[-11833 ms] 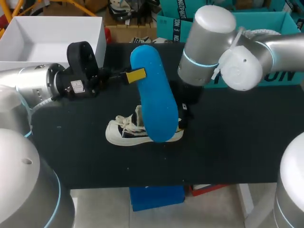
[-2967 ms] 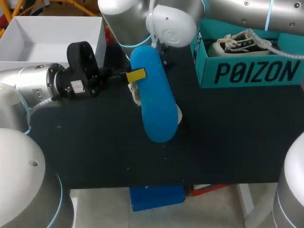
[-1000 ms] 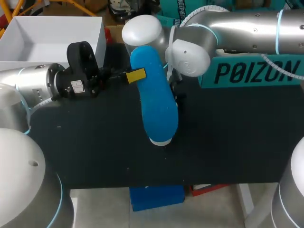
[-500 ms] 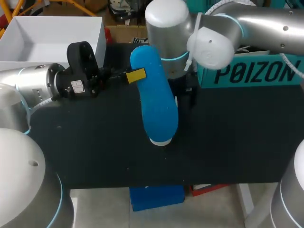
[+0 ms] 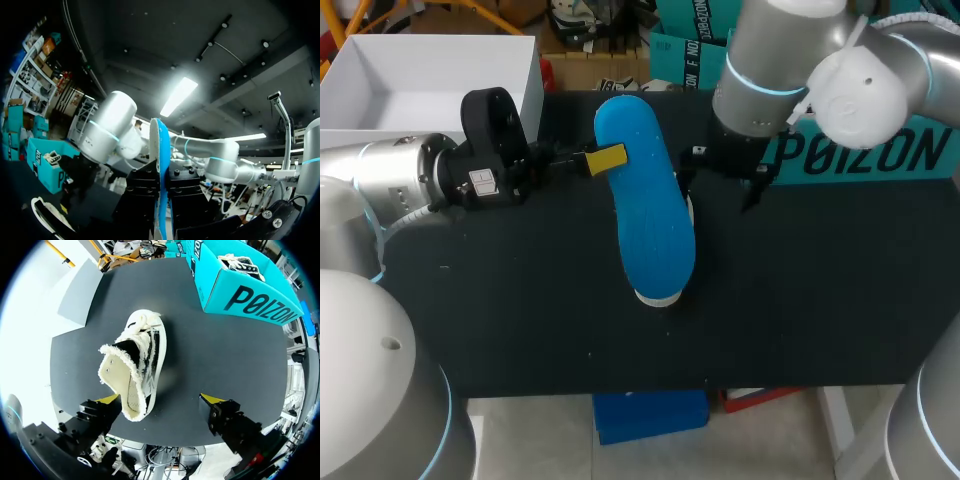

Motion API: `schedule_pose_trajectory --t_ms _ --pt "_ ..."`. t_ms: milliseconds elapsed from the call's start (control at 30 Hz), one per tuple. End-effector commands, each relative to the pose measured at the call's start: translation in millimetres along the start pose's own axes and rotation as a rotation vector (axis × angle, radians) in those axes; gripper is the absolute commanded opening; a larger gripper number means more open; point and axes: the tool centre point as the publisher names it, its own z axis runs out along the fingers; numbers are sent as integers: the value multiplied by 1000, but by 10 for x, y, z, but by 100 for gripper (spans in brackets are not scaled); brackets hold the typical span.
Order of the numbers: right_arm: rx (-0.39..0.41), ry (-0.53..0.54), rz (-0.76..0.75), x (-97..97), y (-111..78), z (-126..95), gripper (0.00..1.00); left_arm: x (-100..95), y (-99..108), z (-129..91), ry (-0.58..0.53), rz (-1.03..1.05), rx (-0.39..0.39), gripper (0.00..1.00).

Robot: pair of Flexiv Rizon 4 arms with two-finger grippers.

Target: Take the shoe out of the shoebox, open the shoe tongue, remove and reinsert the insole, then place the shoe into the shoebox

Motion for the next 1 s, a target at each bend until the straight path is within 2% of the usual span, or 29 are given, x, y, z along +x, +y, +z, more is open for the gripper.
schedule_pose_trajectory --t_ms 33,167,300,833,867,933,1000 --pt "-29 299 12 -124 -50 -131 100 4 18 8 -2 2 2 0" --pt "-49 350 7 -77 -62 -223 100 4 18 8 -2 2 2 0" --pt "-99 456 35 -35 -83 -365 100 4 18 8 -2 2 2 0" --pt "-99 456 35 -35 -83 -365 100 4 18 8 -2 2 2 0" --pt "-89 492 54 -62 -107 -345 100 4 18 8 -2 2 2 0" --pt "-66 709 132 -106 -179 -311 100 4 18 8 -2 2 2 0" --pt "-53 857 179 -126 -195 -322 100 4 18 8 -2 2 2 0"
